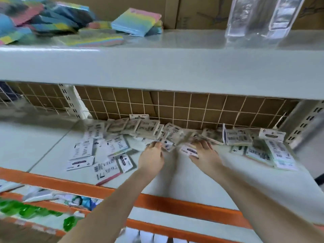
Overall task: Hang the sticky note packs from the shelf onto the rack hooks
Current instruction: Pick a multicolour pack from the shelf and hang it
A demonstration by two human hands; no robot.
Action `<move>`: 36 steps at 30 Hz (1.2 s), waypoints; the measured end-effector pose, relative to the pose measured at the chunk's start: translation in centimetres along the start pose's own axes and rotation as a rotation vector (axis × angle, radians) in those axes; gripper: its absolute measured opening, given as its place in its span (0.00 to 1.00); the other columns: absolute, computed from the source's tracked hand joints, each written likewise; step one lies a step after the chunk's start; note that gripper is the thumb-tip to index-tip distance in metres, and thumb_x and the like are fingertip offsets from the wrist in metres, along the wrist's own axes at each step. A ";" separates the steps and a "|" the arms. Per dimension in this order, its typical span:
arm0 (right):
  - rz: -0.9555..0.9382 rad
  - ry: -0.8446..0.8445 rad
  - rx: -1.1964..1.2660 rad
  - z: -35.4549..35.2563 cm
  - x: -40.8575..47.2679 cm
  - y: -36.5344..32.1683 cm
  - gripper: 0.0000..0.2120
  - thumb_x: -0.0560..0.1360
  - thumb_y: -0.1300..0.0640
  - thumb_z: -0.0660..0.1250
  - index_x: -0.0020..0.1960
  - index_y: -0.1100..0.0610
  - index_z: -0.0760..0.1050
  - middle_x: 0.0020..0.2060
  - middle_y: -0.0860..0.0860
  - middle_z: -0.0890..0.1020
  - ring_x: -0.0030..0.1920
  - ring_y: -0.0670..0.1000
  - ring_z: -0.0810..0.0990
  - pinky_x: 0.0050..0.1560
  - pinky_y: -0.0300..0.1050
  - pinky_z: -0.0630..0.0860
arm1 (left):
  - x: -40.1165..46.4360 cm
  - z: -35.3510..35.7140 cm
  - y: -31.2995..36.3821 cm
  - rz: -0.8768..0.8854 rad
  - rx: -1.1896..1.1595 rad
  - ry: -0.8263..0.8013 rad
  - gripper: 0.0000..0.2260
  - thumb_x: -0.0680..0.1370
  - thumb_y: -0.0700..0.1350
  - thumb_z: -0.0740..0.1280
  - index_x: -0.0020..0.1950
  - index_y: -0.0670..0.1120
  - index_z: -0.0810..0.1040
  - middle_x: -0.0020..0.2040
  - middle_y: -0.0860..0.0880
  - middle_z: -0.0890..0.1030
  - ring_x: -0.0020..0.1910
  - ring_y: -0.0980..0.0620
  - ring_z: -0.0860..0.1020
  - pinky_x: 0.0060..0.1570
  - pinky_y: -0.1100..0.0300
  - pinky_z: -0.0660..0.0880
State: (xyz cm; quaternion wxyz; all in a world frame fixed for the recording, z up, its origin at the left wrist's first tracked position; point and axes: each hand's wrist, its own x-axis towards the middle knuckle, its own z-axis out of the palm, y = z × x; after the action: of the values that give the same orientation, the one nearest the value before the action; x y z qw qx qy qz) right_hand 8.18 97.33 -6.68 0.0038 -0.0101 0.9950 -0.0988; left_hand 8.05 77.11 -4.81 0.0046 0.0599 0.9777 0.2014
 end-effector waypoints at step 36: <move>0.286 0.439 0.365 -1.9 -7.5 -4.7 0.09 0.82 0.57 0.53 0.48 0.55 0.71 0.38 0.54 0.77 0.40 0.60 0.73 0.37 0.49 0.66 | -2.8 -0.9 -2.2 0.295 -0.254 0.223 0.05 0.77 0.40 0.66 0.52 0.44 0.77 0.41 0.44 0.81 0.40 0.43 0.80 0.39 0.51 0.75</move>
State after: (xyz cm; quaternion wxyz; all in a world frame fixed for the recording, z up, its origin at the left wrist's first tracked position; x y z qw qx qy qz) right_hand 15.75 93.26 -3.83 -0.1952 0.1524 0.9294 -0.2738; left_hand 10.55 74.45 -4.87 -0.1256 0.1785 0.9195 0.3270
